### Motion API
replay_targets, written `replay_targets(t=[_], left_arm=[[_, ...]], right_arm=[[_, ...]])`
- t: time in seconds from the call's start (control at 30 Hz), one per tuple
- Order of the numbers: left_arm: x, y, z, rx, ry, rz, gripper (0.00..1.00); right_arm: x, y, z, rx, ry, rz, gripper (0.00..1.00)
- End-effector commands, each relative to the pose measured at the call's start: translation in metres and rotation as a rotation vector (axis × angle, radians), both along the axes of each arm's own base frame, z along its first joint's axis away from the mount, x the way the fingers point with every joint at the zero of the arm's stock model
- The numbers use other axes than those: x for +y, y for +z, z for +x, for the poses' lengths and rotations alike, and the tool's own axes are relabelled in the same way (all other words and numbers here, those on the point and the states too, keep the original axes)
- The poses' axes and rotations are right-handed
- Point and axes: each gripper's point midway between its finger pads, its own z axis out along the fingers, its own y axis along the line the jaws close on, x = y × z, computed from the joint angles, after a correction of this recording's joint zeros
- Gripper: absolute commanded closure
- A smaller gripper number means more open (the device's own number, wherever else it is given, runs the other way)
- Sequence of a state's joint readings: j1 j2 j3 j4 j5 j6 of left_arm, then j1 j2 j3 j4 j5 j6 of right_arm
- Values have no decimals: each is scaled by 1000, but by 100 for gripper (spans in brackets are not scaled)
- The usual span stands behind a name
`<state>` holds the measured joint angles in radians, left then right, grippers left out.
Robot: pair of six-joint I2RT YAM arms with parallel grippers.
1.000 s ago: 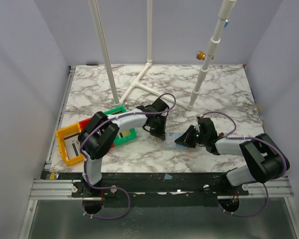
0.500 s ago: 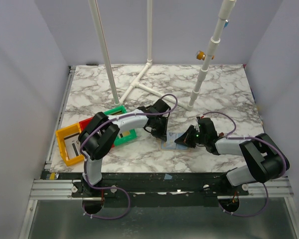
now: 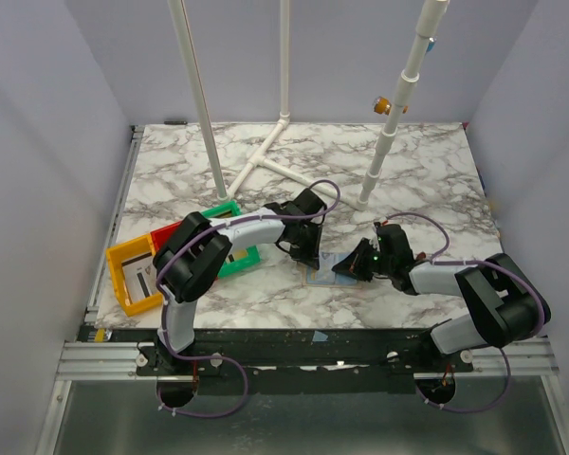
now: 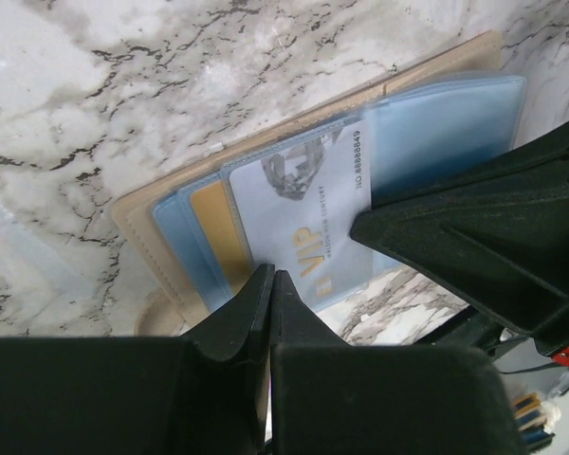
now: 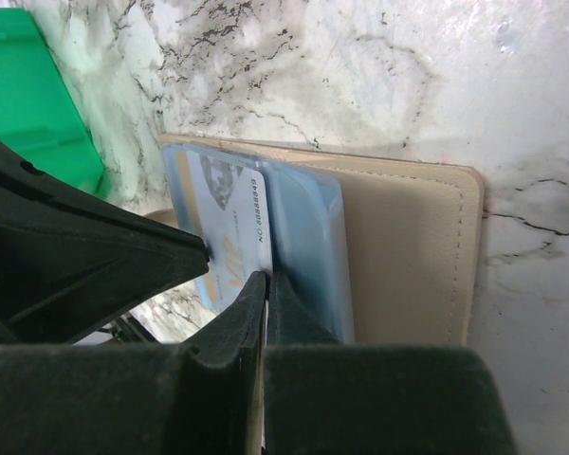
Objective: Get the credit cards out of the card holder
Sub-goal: Remove the credit card from the card holder.
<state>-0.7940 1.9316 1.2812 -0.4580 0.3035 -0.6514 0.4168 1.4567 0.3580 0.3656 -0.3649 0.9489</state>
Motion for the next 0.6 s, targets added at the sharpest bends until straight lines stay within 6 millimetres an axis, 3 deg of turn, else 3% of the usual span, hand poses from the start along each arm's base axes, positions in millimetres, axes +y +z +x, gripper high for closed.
replay_targets(t=[0.0,0.57], left_arm=[[8,-18,3,5,22,83,100],[34,-34,4,11,79,179,100]], right_arm=[[-14,-19,-7,49,-24,-79,99],[-24,-17,-9,25,-46,-95,99]])
